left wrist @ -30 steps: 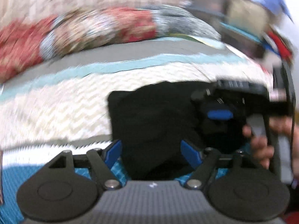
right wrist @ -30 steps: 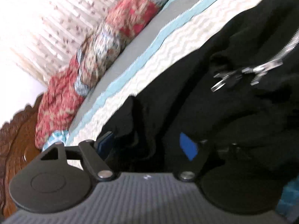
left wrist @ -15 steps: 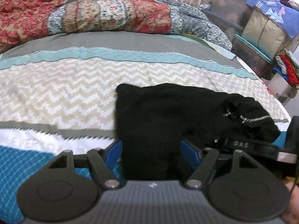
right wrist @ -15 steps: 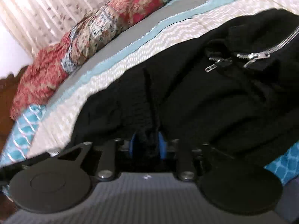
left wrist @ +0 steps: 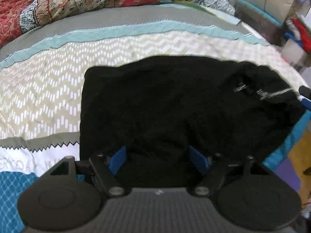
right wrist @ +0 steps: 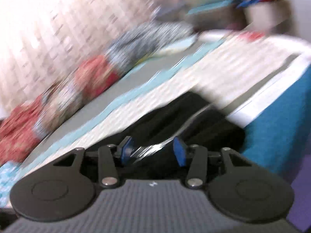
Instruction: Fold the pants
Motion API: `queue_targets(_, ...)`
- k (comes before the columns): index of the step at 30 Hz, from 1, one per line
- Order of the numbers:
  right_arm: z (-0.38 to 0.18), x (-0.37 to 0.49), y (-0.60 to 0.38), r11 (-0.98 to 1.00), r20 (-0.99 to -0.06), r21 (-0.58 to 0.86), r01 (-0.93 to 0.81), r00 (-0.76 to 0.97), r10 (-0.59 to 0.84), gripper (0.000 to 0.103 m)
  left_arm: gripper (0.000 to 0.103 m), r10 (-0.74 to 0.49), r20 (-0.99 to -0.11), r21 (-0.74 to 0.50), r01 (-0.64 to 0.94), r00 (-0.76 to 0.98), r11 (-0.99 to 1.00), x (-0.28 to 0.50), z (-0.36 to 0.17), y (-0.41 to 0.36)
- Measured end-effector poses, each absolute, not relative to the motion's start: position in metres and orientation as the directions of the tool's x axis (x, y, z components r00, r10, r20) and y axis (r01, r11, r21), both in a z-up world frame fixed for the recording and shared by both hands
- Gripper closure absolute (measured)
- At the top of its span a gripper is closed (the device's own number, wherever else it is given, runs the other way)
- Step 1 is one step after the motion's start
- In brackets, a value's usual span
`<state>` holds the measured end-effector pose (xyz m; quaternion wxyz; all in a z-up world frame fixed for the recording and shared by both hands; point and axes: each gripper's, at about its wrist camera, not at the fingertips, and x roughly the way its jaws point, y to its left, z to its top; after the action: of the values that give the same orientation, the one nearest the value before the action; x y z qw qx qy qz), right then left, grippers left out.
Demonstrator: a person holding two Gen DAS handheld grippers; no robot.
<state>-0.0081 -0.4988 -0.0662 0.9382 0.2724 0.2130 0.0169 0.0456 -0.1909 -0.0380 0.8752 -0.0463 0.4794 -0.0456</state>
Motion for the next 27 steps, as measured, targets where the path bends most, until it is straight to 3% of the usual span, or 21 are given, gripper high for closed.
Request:
queue_targets(3,-0.073,-0.005,-0.537,0.839,-0.368,0.513,0.182,0.930,0.024,0.030,0.029,-0.204,-0.795,-0.218,0.045,0.571,0.975,0.040,-0.009,-0.183)
queue_targets(6,-0.091,0.010,-0.562,0.808,-0.402,0.547,0.221,0.915,0.021,0.030,0.027,-0.234,-0.758,-0.260,0.046,0.609,0.964,0.044,0.015,-0.184)
queue_targets(11,-0.120,0.032,-0.572,0.733,-0.460,0.648,0.205,0.873,0.162,0.030,0.025,-0.292,-0.755,-0.310,0.072,0.588,0.948,0.067,0.027,-0.202)
queue_targets(12,-0.122,0.036,-0.565,0.723,-0.464,0.664,0.190,0.863,0.199,0.036,0.025,-0.302,-0.759,-0.315,0.081,0.577,0.946,0.071,0.028,-0.208)
queue_targets(13,-0.126,0.039,-0.561,0.723,-0.474,0.668,0.177,0.850,0.229,0.056,0.025,-0.311,-0.763,-0.316,0.094,0.566,0.944,0.076,0.028,-0.215)
queue_targets(15,-0.122,0.039,-0.548,0.749,-0.507,0.634,0.194,0.835,0.213,0.081,0.025,-0.324,-0.766,-0.309,0.124,0.554,0.943,0.084,0.032,-0.229)
queue_targets(18,-0.090,0.025,-0.519,0.817,-0.435,0.570,0.085,0.875,0.213,0.084,0.018,-0.363,-0.760,-0.318,0.179,0.539,0.931,0.099,0.044,-0.255)
queue_targets(20,-0.069,0.018,-0.480,0.906,-0.396,0.423,-0.028,0.893,0.213,0.084,0.003,-0.386,-0.746,-0.321,0.215,0.543,0.922,0.110,0.055,-0.272)
queue_targets(21,-0.063,0.016,-0.463,0.931,-0.384,0.358,-0.071,0.898,0.216,0.084,0.000,-0.398,-0.737,-0.318,0.239,0.547,0.917,0.115,0.060,-0.284)
queue_targets(27,-0.054,0.009,-0.405,0.976,-0.362,0.090,-0.200,0.906,0.219,0.084,0.000,-0.404,-0.789,-0.266,0.336,0.463,0.904,0.147,0.053,-0.343)
